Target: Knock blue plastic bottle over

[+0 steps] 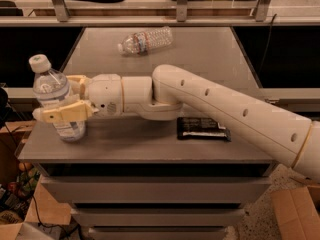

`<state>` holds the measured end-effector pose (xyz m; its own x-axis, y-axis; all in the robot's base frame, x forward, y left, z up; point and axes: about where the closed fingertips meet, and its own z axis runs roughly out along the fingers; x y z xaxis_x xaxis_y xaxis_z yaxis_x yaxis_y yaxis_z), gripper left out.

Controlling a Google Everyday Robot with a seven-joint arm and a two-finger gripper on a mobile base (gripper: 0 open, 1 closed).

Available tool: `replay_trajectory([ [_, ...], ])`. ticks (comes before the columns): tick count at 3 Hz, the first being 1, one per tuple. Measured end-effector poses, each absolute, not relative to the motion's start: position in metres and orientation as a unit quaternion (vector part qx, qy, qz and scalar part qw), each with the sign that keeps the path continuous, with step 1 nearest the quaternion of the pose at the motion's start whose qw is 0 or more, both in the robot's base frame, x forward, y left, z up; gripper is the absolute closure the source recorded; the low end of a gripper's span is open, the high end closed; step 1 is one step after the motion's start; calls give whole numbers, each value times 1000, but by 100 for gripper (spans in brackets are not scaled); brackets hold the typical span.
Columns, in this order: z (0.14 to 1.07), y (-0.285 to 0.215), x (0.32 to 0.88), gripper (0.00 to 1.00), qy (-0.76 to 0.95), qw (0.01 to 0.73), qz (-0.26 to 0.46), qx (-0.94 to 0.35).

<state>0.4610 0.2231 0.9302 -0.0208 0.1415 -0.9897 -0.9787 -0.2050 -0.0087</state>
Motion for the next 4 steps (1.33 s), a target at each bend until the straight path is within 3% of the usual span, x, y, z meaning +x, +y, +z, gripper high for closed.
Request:
replay_trajectory([
  [2, 924, 232, 462, 88, 408, 475, 594, -505],
  [3, 927, 232, 461, 100, 408, 474, 594, -505],
  [4, 927, 232, 461, 100, 408, 474, 594, -505],
])
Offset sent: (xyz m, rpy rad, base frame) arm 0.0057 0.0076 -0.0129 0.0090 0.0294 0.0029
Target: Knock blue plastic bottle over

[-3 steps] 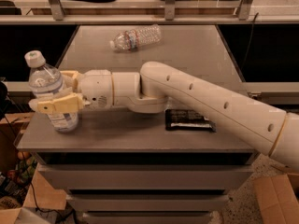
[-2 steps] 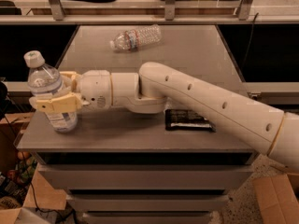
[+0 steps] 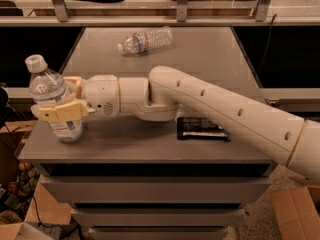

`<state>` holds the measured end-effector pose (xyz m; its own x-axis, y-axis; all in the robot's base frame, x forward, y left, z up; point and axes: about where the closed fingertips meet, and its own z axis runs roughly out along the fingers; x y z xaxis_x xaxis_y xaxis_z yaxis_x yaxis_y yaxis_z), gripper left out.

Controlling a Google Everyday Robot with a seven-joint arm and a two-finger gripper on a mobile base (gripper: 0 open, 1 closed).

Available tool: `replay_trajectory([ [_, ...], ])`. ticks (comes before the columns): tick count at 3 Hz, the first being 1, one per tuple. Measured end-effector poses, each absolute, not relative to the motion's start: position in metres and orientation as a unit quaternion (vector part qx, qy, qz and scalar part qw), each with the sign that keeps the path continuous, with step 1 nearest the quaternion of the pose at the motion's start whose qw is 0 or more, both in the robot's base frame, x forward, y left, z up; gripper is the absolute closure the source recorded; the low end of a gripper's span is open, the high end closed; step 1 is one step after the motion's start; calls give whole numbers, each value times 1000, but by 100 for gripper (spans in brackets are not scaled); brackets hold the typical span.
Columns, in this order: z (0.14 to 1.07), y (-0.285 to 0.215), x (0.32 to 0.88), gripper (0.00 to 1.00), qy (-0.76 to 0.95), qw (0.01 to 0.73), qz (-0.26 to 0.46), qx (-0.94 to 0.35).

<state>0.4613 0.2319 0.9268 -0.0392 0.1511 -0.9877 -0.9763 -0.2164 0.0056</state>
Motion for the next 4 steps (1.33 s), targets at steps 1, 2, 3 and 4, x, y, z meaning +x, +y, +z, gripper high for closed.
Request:
replay_trajectory([
  [1, 935, 234, 462, 100, 424, 465, 577, -521],
  [2, 948, 244, 464, 100, 436, 457, 558, -539],
  [3, 961, 259, 467, 100, 453, 435, 528, -571],
  [4, 983, 277, 468, 100, 471, 404, 466, -630],
])
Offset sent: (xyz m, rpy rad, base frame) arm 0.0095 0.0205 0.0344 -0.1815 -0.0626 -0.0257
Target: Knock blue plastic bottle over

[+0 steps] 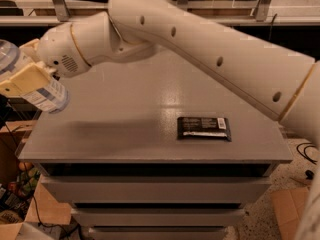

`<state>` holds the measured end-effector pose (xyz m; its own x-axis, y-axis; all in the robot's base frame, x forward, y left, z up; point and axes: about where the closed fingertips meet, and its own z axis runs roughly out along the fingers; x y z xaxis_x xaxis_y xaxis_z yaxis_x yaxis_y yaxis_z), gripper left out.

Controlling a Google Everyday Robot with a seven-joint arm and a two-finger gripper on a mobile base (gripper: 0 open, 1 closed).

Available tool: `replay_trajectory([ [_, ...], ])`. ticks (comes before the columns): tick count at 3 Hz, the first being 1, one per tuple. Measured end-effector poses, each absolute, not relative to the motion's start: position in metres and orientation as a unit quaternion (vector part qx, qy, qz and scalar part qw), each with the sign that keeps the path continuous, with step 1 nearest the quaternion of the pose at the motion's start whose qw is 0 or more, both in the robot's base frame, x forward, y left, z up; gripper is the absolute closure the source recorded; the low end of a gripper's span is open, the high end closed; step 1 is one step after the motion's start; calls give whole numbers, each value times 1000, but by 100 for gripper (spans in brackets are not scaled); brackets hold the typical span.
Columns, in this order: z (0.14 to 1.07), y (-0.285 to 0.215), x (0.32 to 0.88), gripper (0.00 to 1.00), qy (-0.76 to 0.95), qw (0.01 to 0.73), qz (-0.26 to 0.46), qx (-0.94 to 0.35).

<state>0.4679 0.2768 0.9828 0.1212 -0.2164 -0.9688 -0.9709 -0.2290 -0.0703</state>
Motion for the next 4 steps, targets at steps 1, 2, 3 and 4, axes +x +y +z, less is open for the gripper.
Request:
replay_trajectory([
  [1, 997, 280, 479, 100, 503, 369, 394, -675],
  [2, 985, 278, 490, 100, 536, 350, 383, -666],
  [3, 986, 277, 490, 100, 536, 351, 384, -665],
  [4, 988, 269, 493, 100, 543, 355, 366, -668],
])
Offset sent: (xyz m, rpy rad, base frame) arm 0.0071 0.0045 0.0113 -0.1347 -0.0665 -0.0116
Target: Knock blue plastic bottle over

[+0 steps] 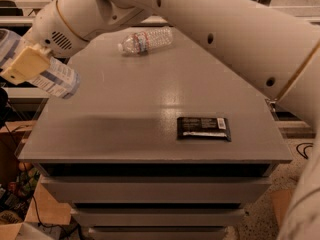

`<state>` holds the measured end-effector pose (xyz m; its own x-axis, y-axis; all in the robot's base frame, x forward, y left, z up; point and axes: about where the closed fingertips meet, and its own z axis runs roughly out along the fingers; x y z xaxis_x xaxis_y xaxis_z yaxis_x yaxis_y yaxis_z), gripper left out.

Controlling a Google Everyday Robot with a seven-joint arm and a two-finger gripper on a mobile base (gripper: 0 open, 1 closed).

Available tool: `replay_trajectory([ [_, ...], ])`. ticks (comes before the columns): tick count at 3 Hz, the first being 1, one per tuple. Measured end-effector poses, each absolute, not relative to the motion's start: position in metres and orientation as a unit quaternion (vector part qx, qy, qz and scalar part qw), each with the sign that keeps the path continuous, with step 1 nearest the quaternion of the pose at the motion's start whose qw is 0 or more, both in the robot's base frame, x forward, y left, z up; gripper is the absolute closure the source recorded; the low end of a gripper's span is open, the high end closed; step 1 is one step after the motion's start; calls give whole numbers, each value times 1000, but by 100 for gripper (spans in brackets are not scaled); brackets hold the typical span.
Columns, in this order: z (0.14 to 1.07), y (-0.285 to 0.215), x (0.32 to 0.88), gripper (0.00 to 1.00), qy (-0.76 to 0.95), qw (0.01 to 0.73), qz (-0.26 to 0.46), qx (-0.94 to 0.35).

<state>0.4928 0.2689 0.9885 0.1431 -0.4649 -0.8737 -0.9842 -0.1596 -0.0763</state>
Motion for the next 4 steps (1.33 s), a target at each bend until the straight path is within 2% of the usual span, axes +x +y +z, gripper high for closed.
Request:
replay_trajectory([
  [2, 998, 224, 516, 100, 580, 352, 311, -665],
  [4, 977, 172, 544, 100, 652, 283, 237, -663],
])
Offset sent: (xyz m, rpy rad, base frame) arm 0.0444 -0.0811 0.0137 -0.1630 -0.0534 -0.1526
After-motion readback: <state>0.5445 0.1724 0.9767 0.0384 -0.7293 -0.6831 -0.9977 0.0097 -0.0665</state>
